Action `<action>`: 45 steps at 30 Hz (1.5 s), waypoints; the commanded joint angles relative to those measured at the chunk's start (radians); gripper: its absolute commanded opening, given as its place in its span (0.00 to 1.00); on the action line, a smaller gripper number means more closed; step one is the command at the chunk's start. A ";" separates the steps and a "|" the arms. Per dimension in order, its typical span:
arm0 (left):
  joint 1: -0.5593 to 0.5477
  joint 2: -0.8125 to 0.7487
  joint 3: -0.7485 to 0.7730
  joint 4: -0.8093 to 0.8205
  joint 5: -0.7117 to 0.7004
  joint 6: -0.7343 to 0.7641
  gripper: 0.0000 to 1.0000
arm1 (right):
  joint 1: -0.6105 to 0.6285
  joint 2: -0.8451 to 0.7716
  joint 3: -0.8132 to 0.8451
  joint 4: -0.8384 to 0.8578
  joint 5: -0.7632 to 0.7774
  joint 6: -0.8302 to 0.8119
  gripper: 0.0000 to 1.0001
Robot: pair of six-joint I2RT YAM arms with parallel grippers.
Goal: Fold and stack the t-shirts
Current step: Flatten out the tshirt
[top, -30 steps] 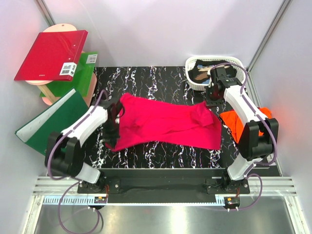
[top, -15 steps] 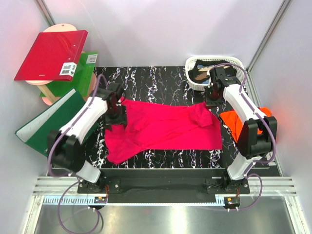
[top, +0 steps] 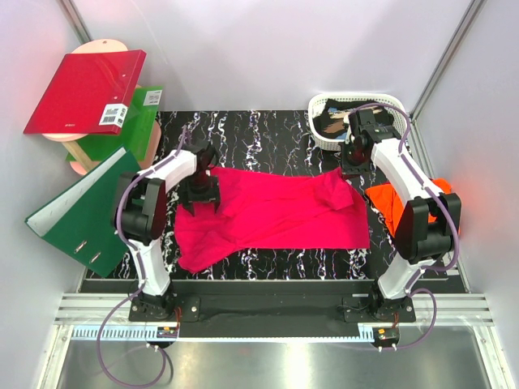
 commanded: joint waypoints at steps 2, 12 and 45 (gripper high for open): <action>0.019 -0.086 -0.001 0.019 0.001 -0.001 0.78 | -0.005 -0.010 0.011 0.006 -0.006 -0.004 0.01; 0.137 -0.089 -0.081 0.056 0.004 -0.031 0.74 | -0.004 0.027 0.037 0.005 -0.034 -0.001 0.00; 0.164 -0.049 -0.081 0.064 0.021 0.023 0.88 | -0.004 0.071 0.065 -0.002 -0.060 0.005 0.01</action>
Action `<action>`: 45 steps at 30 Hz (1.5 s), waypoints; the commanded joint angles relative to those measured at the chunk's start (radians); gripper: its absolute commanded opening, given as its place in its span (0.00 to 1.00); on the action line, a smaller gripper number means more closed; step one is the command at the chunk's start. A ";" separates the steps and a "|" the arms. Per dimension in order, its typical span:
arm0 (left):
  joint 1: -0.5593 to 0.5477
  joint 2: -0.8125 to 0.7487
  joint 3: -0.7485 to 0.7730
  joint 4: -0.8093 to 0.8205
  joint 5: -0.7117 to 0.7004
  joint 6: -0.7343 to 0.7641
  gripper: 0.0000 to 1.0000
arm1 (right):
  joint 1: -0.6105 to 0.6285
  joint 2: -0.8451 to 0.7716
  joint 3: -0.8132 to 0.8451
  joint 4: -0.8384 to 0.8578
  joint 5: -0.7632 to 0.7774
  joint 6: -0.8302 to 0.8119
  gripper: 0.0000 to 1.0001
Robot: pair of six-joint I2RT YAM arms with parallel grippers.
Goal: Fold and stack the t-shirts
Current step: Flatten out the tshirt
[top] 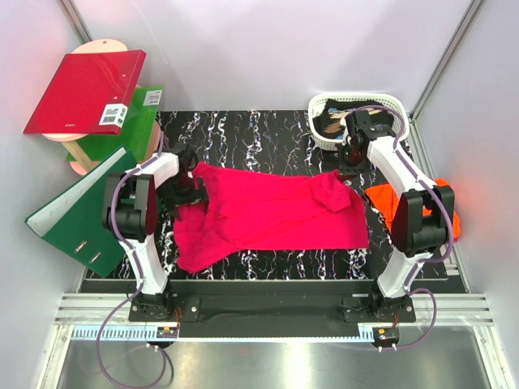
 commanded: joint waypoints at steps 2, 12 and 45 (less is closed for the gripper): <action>0.000 -0.059 -0.012 -0.002 -0.043 0.011 0.50 | -0.003 0.009 0.049 -0.001 -0.027 0.004 0.01; -0.002 -0.048 -0.003 -0.004 -0.037 0.027 0.00 | -0.003 0.015 0.051 -0.007 -0.030 0.008 0.02; 0.000 -0.095 0.123 -0.110 -0.127 0.083 0.00 | -0.002 -0.200 -0.151 -0.219 -0.115 0.237 0.91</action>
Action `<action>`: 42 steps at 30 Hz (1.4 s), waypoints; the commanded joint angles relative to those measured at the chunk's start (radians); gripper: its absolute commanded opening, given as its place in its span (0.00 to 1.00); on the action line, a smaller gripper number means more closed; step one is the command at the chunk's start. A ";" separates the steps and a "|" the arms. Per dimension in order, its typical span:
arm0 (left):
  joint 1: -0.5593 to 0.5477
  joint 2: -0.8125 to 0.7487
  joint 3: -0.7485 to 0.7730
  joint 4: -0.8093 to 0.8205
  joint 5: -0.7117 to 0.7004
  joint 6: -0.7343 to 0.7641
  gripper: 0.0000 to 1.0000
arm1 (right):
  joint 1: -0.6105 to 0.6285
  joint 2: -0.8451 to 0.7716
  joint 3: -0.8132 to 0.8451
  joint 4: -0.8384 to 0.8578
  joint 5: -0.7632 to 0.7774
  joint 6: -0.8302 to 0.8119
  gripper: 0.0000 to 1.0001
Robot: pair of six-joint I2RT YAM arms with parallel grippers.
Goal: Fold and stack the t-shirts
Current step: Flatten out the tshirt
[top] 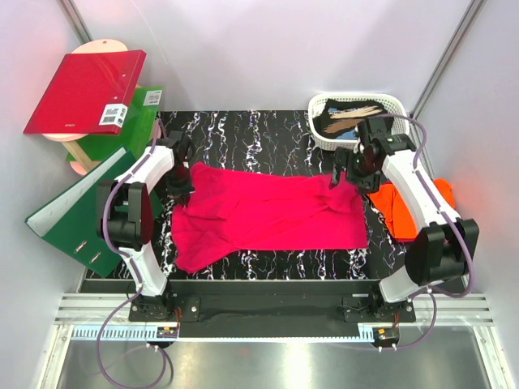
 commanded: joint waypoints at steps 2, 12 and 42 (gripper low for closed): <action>0.002 0.004 0.035 0.000 -0.034 0.015 0.00 | -0.002 0.068 -0.094 -0.065 -0.008 0.086 0.90; 0.000 0.010 0.024 0.011 -0.026 0.018 0.00 | -0.002 0.171 -0.159 0.117 0.055 0.135 0.88; 0.000 -0.112 0.185 -0.035 -0.025 -0.045 0.00 | -0.002 0.065 0.105 0.206 0.194 0.089 0.00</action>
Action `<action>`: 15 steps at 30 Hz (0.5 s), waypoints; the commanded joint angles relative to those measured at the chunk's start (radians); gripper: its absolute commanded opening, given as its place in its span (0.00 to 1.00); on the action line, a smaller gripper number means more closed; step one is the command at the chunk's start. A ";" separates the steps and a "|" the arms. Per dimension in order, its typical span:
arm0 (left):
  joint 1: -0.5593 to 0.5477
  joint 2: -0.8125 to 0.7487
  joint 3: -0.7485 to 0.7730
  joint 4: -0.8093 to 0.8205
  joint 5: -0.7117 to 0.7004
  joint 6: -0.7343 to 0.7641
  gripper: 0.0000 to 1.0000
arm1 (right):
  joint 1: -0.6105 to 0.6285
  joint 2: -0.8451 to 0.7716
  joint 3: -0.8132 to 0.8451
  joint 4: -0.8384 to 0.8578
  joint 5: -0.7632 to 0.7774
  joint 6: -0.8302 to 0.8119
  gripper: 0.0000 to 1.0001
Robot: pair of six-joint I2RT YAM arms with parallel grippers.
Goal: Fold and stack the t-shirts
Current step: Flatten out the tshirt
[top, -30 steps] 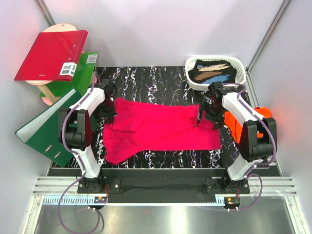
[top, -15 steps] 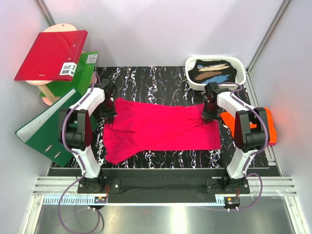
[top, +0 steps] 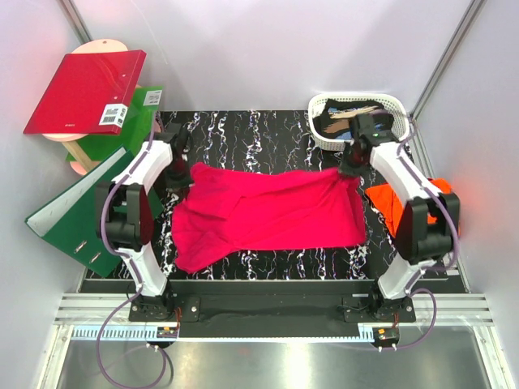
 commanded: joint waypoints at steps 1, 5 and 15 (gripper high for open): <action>0.000 -0.126 0.169 -0.005 -0.021 -0.060 0.00 | -0.001 -0.166 0.159 -0.014 0.058 -0.057 0.00; 0.000 -0.184 0.294 0.024 -0.044 -0.135 0.00 | -0.001 -0.189 0.288 -0.014 0.083 -0.087 0.00; 0.013 -0.193 0.543 0.035 -0.072 -0.110 0.00 | -0.002 -0.204 0.310 -0.009 0.059 -0.126 0.00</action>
